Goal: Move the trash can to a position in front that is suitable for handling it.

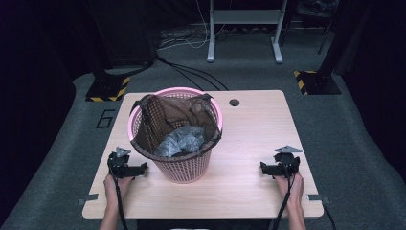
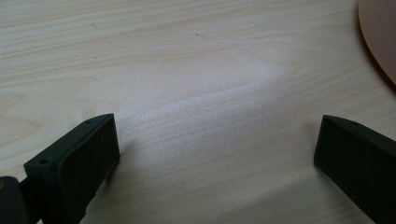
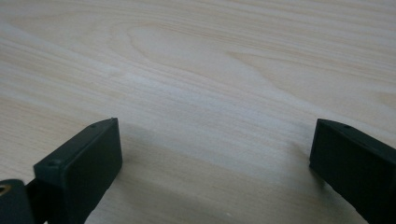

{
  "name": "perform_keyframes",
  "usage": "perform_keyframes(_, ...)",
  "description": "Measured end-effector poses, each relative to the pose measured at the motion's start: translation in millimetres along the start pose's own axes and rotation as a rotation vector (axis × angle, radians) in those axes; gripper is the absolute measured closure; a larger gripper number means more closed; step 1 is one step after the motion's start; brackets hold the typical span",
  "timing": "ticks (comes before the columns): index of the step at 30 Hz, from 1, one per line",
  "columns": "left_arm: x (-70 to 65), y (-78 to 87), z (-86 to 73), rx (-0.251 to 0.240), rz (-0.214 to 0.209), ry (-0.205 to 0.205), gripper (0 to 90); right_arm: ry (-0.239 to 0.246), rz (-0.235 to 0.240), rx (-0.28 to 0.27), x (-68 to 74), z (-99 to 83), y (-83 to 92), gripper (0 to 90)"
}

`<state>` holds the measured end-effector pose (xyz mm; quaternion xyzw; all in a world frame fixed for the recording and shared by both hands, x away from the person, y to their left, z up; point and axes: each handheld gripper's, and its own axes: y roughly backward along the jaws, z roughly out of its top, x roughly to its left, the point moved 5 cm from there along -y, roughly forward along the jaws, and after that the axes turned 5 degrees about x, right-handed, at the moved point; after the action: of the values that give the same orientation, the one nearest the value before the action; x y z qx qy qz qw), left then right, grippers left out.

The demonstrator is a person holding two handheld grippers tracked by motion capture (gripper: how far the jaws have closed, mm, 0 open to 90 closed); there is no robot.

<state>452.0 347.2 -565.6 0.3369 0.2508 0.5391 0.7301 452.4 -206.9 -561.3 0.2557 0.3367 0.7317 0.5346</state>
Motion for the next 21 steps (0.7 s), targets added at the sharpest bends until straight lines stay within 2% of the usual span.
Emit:
perform_keyframes(2,-0.1,0.0,0.0,0.0,0.0,0.0,0.1,0.005,-0.001,0.004,1.4,0.5,1.8,1.8)
perform_keyframes(9,-0.5,-0.2,0.1,-0.001,-0.002,0.002,0.1,0.0,0.046,-0.007,9.8,12.5,14.0,2.0)
perform_keyframes(14,-0.7,-0.4,0.3,-0.001,-0.003,0.003,0.1,0.02,0.068,-0.001,15.5,26.9,21.7,2.8)
perform_keyframes(17,-0.7,-0.4,0.3,-0.001,-0.003,0.002,0.1,0.057,0.074,-0.004,21.6,40.3,27.4,3.7)
perform_keyframes(21,-0.8,-0.4,0.3,-0.001,-0.003,0.002,0.2,0.077,0.094,-0.002,27.8,52.1,30.8,4.8)
